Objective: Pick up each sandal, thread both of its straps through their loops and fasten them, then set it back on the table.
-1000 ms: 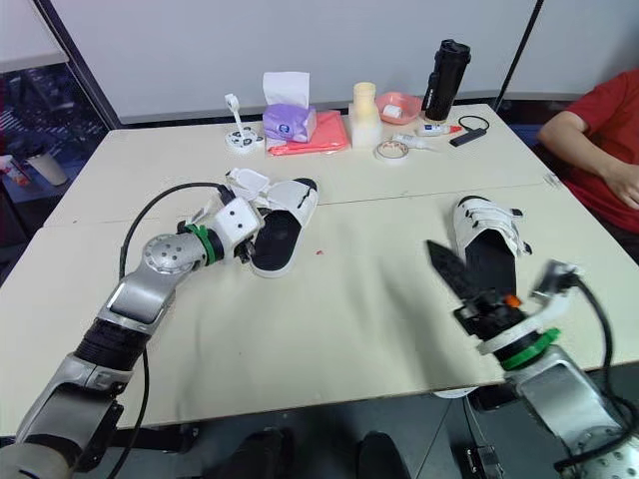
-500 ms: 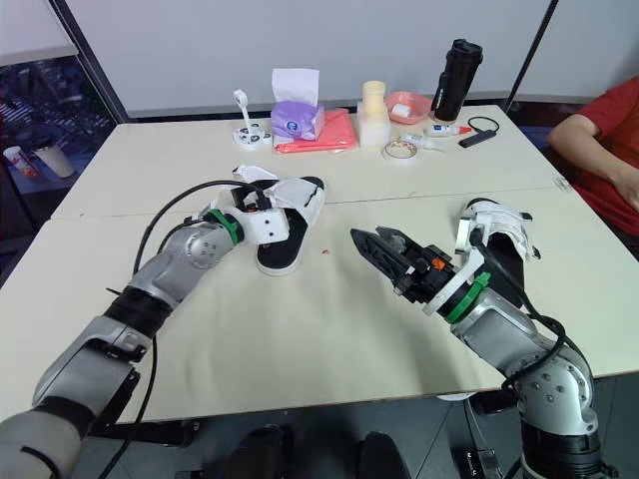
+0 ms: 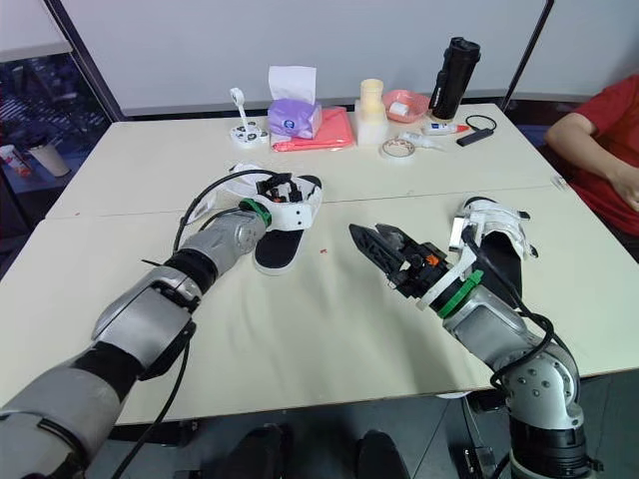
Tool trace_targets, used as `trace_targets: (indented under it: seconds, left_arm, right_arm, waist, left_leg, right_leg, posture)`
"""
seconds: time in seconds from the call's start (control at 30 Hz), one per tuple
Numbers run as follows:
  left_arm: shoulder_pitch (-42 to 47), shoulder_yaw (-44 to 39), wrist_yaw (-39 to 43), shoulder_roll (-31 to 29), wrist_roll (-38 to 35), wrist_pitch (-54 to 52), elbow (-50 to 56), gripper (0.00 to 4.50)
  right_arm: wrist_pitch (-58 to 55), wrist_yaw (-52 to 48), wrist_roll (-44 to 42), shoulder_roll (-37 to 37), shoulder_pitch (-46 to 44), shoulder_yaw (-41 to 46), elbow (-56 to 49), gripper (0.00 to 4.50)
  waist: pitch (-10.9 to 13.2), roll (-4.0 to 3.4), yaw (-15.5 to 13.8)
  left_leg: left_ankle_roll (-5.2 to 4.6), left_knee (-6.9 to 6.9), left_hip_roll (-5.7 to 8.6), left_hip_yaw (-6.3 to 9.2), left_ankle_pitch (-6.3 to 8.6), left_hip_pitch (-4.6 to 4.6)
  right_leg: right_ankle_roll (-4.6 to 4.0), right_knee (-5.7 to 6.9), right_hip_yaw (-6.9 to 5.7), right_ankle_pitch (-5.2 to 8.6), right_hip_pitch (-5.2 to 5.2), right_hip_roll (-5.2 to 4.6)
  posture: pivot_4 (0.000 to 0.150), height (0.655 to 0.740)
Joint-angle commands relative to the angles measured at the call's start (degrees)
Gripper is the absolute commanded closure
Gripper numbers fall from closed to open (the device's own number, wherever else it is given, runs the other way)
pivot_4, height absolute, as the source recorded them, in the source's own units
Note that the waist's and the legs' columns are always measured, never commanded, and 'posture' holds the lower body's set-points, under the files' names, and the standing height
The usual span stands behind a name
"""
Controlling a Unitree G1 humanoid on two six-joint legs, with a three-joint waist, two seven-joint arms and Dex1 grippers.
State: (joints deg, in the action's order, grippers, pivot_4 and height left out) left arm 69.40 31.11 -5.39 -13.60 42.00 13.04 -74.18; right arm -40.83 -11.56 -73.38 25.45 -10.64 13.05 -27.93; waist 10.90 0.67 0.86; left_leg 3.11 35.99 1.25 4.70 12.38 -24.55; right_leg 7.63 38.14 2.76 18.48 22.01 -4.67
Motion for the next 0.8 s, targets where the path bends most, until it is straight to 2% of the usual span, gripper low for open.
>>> trace_targets:
  seconds: [0.03,0.1,0.13,0.3,0.4,0.5,0.63,0.8]
  left_arm:
    - [2.2,0.5,-2.6,-0.1,0.7,-0.1,-1.1,3.40]
    - [2.4,1.1,-3.5,-0.1,1.2,-0.2,-1.5,4.33]
    - [2.5,1.5,-4.1,-0.2,1.6,-0.3,-1.6,4.43]
    - [2.4,2.2,-5.5,-3.3,2.1,4.1,-0.3,4.43]
    - [1.8,3.3,-4.6,-7.2,2.6,16.5,2.8,4.43]
    - [-0.1,2.8,1.4,-11.6,-0.6,34.2,6.0,4.43]
    - [-0.1,7.3,-3.4,-21.7,7.6,52.1,14.7,4.43]
    - [-0.2,11.1,-16.8,-26.8,21.3,60.1,24.5,4.43]
  right_arm:
    - [1.4,0.6,0.1,-1.0,0.4,0.1,-3.2,0.00]
    - [1.6,1.0,0.2,-1.4,0.6,0.0,-3.6,0.00]
    - [1.7,1.1,0.3,-1.6,0.7,-0.1,-3.8,0.00]
    - [1.8,1.2,0.5,-1.5,1.1,0.4,-4.1,0.00]
    - [1.4,0.1,0.5,0.2,1.4,1.7,-3.6,0.00]
    - [-1.4,-3.6,1.3,6.2,1.9,2.5,-2.7,0.00]
    - [-4.2,-12.2,4.6,16.7,4.5,4.0,-0.6,0.00]
    - [-3.8,-14.8,6.5,17.0,2.4,3.4,2.5,0.00]
  waist:
    - [0.0,0.00,-0.1]
    - [0.0,-0.03,-0.2]
    - [0.0,-0.03,-0.4]
    - [0.0,0.01,-0.2]
    - [0.0,0.01,0.2]
    - [0.0,0.01,-0.1]
    - [0.0,0.09,-0.2]
    - [0.1,0.18,-0.5]
  left_leg:
    - [0.00,0.00,0.00,0.00,0.00,-0.02]
    - [0.00,0.01,0.00,-0.01,0.00,-0.03]
    - [0.00,0.02,0.00,-0.01,0.00,-0.03]
    - [0.00,0.14,0.01,0.01,0.00,0.00]
    - [0.01,0.04,0.00,-0.01,0.00,-0.02]
    - [0.02,0.01,-0.01,-0.07,-0.01,-0.16]
    - [0.01,0.09,0.00,-0.09,-0.01,-0.37]
    - [0.01,0.19,0.00,-0.06,-0.01,-0.47]
  right_leg:
    - [0.00,0.02,0.00,0.00,0.04,0.00]
    - [0.00,0.05,0.00,0.00,0.04,0.00]
    - [0.00,0.06,0.00,0.00,0.01,-0.01]
    - [0.00,0.09,-0.01,-0.01,-0.06,0.00]
    - [0.00,0.15,0.03,-0.01,0.10,0.01]
    - [0.00,0.16,0.09,-0.01,0.30,0.00]
    - [0.00,0.02,0.08,-0.01,0.36,-0.02]
    - [0.01,0.07,0.05,-0.02,0.41,-0.02]
  posture:
    - [0.150,0.7400]
    - [0.150,0.7400]
    - [0.150,0.7400]
    - [0.150,0.7400]
    - [0.150,0.7400]
    - [0.150,0.7400]
    - [0.150,0.7400]
    - [0.150,0.7400]
